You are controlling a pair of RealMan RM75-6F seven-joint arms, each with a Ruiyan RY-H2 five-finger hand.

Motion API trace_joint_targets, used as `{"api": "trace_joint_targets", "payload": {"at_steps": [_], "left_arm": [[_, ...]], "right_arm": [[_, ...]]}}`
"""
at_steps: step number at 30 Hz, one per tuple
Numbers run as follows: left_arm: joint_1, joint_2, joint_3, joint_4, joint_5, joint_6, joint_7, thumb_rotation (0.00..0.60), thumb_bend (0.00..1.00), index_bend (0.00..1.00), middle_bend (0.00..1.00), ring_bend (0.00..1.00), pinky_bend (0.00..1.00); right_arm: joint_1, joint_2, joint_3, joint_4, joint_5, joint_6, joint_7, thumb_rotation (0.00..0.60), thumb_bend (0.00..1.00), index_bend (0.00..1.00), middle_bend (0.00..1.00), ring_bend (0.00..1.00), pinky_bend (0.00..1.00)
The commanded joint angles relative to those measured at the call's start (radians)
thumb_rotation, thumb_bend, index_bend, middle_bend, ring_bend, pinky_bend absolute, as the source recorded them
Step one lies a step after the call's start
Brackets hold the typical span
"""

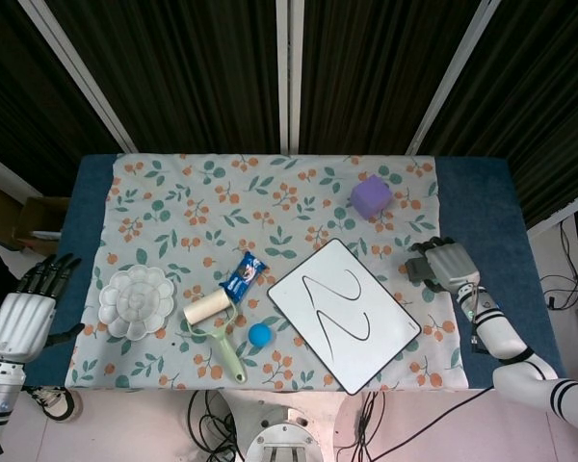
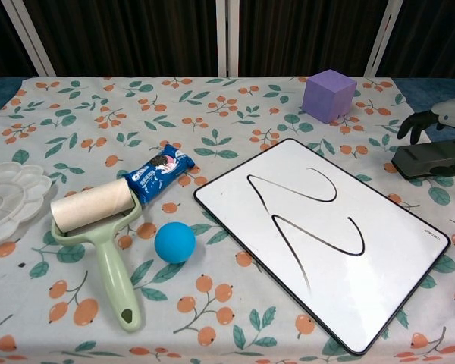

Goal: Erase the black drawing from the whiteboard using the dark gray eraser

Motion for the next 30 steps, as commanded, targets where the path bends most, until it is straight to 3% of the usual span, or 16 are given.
{"api": "trace_joint_targets", "payload": {"at_steps": [1,21,30], "left_arm": [[-0.002,-0.001,0.000,-0.004,-0.005,-0.006,0.007,0.600,0.00,0.07,0.07,0.04,0.16],[-0.004,-0.005,-0.001,0.002,-0.014,-0.016,0.004,0.600,0.00,0.07,0.07,0.04,0.16],[-0.005,-0.006,-0.001,0.003,-0.014,-0.017,0.002,0.600,0.00,0.07,0.07,0.04,0.16]], "right_arm": [[0.002,0.003,-0.002,-0.004,0.010,-0.005,-0.007,0.600,0.22,0.27,0.30,0.20,0.24],[0.009,0.000,-0.013,0.003,0.030,-0.004,-0.012,0.600,0.22,0.37,0.36,0.27,0.31],[0.007,-0.009,-0.014,0.016,0.029,0.009,-0.007,0.600,0.23,0.43,0.42,0.35,0.47]]}}
